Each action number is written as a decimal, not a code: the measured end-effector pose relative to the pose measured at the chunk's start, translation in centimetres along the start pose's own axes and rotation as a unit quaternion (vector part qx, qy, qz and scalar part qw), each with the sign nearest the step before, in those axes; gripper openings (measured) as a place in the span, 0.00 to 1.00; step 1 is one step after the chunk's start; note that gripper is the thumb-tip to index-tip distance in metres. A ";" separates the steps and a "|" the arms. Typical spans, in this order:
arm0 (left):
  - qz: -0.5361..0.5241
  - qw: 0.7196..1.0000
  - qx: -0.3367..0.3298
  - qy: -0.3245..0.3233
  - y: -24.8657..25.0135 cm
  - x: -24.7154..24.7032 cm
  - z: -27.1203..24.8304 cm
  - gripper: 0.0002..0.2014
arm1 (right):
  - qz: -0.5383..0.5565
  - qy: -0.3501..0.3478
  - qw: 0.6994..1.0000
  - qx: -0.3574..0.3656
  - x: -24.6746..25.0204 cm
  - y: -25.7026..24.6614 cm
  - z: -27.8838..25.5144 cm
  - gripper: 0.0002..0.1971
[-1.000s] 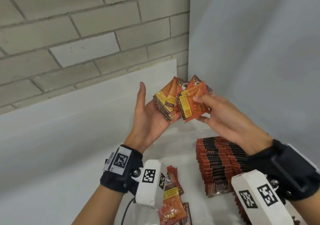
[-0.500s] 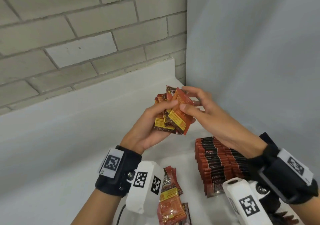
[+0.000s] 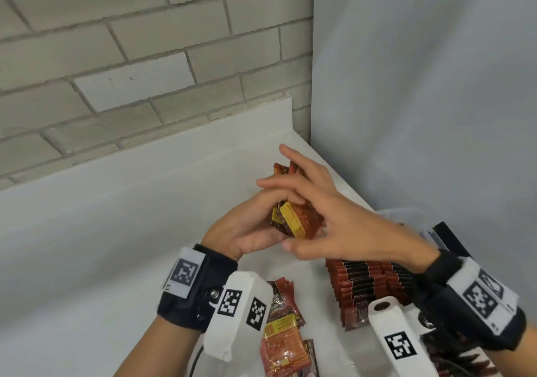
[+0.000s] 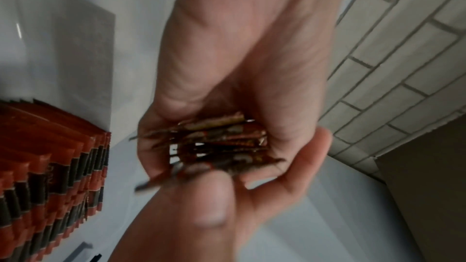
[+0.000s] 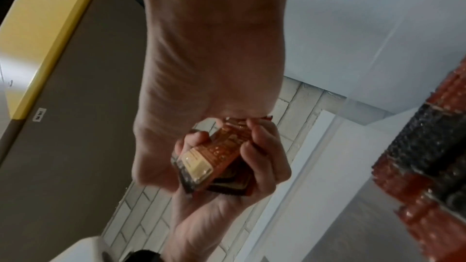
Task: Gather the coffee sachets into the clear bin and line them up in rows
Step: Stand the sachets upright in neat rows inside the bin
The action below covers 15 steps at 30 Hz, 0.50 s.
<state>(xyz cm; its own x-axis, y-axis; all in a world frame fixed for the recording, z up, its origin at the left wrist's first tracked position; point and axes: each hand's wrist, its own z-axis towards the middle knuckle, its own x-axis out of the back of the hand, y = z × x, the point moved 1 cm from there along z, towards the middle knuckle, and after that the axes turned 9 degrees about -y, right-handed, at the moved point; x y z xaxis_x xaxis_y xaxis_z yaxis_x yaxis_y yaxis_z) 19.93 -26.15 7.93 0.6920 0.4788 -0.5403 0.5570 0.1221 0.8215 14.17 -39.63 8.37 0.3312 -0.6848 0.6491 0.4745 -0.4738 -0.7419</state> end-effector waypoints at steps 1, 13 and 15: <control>0.014 1.000 0.000 0.008 0.0 -0.2 -0.1 0.13 | -0.001 -0.011 1.000 -0.011 -0.2 0.0 0.0 0.42; 0.051 0.998 -0.032 0.005 0.2 -0.7 -0.3 0.10 | -0.033 0.044 0.998 -0.039 0.1 0.8 0.1 0.46; 0.046 0.998 -0.032 0.009 0.4 -0.6 -0.3 0.15 | 0.042 0.023 0.997 -0.053 -0.1 0.9 0.1 0.53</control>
<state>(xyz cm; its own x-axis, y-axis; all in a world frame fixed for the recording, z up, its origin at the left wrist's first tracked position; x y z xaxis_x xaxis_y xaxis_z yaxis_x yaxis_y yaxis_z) 19.61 -26.09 8.61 0.7298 0.5062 -0.4595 0.4608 0.1324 0.8776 14.63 -39.98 7.68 0.3280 -0.7476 0.5775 0.3572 -0.4678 -0.8084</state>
